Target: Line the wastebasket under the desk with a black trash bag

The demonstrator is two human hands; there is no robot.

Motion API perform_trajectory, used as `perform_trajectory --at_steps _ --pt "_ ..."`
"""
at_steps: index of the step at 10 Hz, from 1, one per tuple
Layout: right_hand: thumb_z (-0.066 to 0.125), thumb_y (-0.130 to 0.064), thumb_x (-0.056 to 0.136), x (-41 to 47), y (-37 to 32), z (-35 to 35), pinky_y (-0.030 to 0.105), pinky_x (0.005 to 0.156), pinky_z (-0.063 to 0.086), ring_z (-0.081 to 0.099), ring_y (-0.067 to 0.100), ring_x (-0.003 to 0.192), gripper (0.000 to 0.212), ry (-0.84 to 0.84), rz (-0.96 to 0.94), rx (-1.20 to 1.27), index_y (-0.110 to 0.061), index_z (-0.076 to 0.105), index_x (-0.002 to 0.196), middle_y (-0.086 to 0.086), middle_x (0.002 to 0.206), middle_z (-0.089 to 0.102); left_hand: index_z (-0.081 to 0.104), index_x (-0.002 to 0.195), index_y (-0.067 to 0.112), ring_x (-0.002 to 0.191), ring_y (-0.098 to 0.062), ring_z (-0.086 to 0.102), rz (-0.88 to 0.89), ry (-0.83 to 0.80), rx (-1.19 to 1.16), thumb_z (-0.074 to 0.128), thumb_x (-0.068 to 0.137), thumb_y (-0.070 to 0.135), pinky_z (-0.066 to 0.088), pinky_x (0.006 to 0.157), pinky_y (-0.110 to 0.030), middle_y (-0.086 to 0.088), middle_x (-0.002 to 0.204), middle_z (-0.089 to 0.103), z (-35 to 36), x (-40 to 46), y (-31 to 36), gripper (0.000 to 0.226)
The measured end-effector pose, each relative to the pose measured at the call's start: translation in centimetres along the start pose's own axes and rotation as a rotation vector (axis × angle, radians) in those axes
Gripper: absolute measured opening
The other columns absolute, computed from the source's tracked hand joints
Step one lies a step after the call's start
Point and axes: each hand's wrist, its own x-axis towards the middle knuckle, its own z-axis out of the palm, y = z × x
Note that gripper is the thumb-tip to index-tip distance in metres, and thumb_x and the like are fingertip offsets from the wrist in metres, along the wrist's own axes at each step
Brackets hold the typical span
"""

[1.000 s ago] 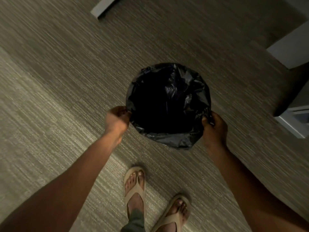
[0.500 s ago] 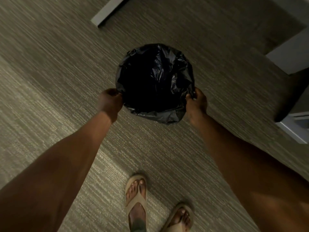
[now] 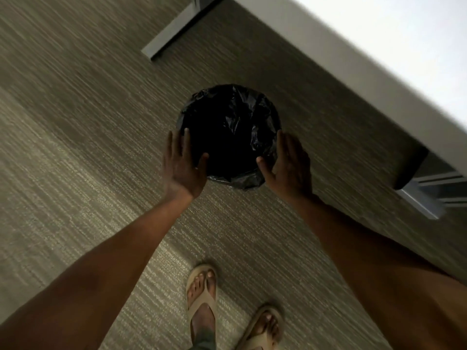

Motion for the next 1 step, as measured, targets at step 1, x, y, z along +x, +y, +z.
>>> perform_trajectory --at_steps 1 --pt "0.035 -0.068 0.101 -0.68 -2.7 -2.53 0.055 0.127 0.018 0.011 0.031 0.162 0.088 0.011 -0.088 -0.04 -0.013 0.013 0.167 0.011 0.175 0.015 0.021 0.162 0.004 0.159 -0.037 0.011 0.109 0.026 0.005 0.046 0.105 0.049 0.021 0.127 -0.052 -0.02 0.17 0.022 -1.57 -1.61 2.95 0.076"
